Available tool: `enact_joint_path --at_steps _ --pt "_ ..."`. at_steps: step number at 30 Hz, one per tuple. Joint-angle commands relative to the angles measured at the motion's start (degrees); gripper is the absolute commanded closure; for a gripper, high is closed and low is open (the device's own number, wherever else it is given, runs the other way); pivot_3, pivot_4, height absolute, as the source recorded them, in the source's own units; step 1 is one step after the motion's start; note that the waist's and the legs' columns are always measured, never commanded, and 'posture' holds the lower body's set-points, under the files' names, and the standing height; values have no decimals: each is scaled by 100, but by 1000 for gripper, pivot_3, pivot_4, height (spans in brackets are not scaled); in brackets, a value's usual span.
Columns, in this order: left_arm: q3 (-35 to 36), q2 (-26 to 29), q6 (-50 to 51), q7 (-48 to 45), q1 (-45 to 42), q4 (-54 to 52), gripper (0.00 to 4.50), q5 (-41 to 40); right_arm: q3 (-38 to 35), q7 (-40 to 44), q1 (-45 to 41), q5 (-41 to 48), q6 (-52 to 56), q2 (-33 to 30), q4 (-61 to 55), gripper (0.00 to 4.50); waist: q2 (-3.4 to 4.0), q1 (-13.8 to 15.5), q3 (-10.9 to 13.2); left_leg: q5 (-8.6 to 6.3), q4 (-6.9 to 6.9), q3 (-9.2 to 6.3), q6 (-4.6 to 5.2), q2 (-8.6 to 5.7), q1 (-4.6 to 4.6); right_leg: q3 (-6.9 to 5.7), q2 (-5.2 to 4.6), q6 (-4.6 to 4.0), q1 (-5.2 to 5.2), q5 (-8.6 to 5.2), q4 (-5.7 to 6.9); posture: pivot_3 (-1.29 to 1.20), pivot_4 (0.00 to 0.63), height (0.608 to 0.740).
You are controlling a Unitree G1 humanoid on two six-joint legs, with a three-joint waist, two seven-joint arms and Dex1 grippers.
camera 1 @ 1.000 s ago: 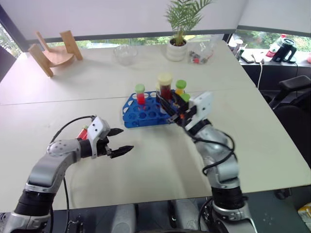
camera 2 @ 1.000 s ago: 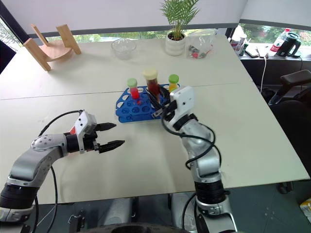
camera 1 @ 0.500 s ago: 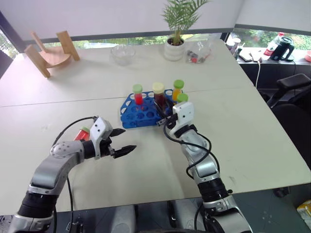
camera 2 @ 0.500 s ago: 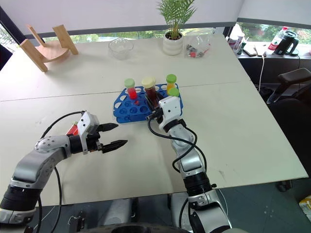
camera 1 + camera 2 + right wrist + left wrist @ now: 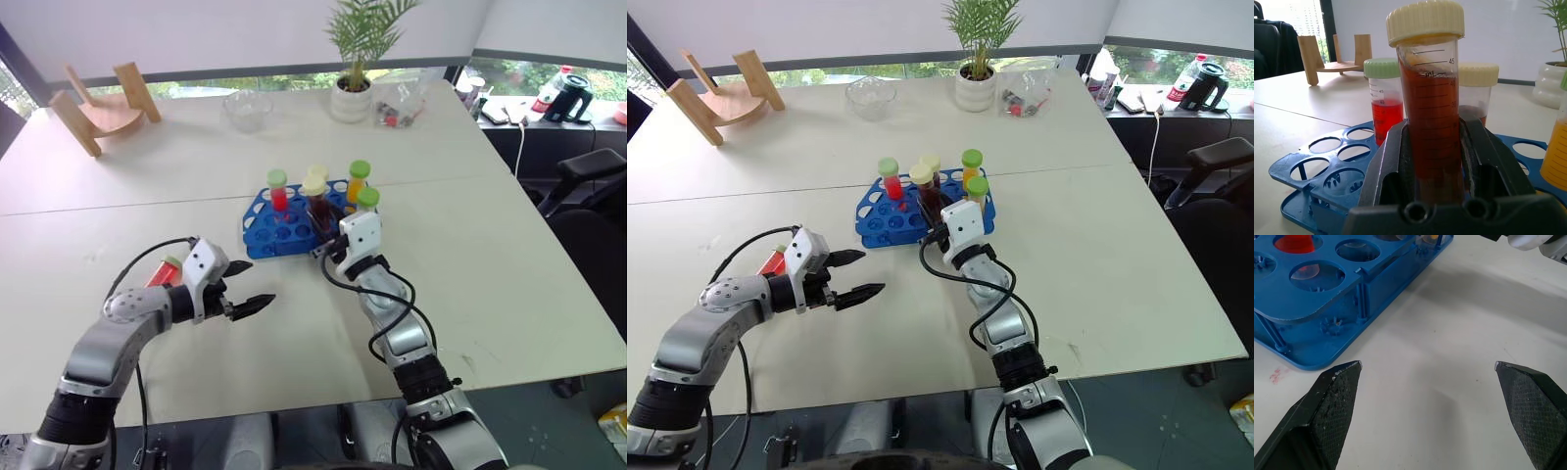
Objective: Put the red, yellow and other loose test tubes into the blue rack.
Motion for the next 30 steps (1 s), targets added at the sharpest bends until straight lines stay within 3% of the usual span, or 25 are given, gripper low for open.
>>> enact_joint_path --at_steps 1,2,4,7,8,14,18,21,25,27,30 --pt "-19 6 -50 -19 -48 -127 0 -9 15 -63 33 31 -9 83 -164 3648 0 0 0 0 0 0 0 0 0 0 0 0 0 0 0 0 150 740" --pt "-14 8 -38 -19 -52 -130 0 -16 48 -45 67 11 -6 63 -223 2615 0 0 0 0 0 0 0 0 0 0 0 0 0 0 0 0 150 740" --pt "19 28 -15 -26 -60 -133 0 -40 97 -9 163 11 65 39 -425 1842 0 4 0 0 -1 0 0 0 0 0 0 0 0 0 0 0 150 740" --pt "155 46 112 0 -103 -156 0 -162 170 135 284 61 259 -14 -784 250 1 2 0 0 -2 0 0 0 0 0 0 -1 0 0 -1 0 150 740" --pt "193 49 135 20 -108 -168 0 -179 191 186 316 78 331 -33 -887 58 1 2 0 0 -2 -1 0 0 0 0 0 -1 -1 0 0 0 150 740" --pt "564 373 681 166 -261 -396 0 -418 298 815 711 319 1144 -482 -2293 58 0 15 1 0 -1 -2 0 0 -3 -1 0 0 -1 -1 -2 0 150 740" --pt "936 1273 1757 97 -598 -528 0 -689 204 1688 969 1305 2527 -1224 -3971 58 -2 12 4 -1 0 -7 1 0 -7 -5 1 0 -2 -1 -2 0 150 740" --pt "1064 2686 2783 -505 -1368 -214 0 -946 -208 2764 1083 2886 4167 -2497 -5196 58 -35 14 27 -1 -1 -11 2 1 -7 -8 5 -1 -4 -2 -1 0 150 740" --pt "-128 4379 3721 -1236 -2319 101 0 -655 -879 3985 542 4718 5661 -4095 -5401 58 -36 -2 36 -3 1 -9 5 -1 -7 -11 3 -1 2 -3 -14 0 150 740" --pt "-606 4653 3616 -1578 -2606 176 0 -460 -799 4509 319 4936 5887 -4690 -5326 58 -16 1 41 -7 -2 2 12 -3 0 -5 1 -8 6 -8 -21 0 150 740" --pt "-1417 4657 3265 -2039 -3039 538 0 131 -414 4931 -38 4757 5854 -5078 -5097 58 -17 16 43 -15 -6 -3 28 5 3 -7 15 -20 3 -19 -16 0 150 740"
